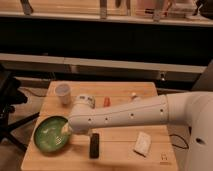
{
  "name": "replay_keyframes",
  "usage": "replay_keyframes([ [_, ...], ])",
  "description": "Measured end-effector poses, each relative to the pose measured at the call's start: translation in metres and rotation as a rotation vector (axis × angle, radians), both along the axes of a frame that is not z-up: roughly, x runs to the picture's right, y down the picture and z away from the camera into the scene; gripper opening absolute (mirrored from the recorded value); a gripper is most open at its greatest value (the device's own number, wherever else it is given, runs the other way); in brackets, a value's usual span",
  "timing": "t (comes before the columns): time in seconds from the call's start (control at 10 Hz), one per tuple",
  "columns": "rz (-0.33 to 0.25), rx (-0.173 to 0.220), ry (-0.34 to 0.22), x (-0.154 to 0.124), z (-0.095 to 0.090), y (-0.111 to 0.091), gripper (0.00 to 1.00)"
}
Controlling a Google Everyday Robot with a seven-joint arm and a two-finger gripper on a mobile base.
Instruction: Drag the ceramic bowl in a circle
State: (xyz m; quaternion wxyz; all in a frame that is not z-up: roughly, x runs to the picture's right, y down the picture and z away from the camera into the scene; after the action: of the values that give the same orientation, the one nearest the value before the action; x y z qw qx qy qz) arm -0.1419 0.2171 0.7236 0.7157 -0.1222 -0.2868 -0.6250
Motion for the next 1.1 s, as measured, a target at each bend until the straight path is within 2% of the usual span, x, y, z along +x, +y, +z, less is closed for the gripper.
replay_keyframes([
  [0.7, -0.045, -0.041, -0.051, -0.017, 0.02, 0.015, 0.8],
  [1.1, -0.063, -0.056, -0.07, -0.022, 0.031, 0.016, 0.8],
])
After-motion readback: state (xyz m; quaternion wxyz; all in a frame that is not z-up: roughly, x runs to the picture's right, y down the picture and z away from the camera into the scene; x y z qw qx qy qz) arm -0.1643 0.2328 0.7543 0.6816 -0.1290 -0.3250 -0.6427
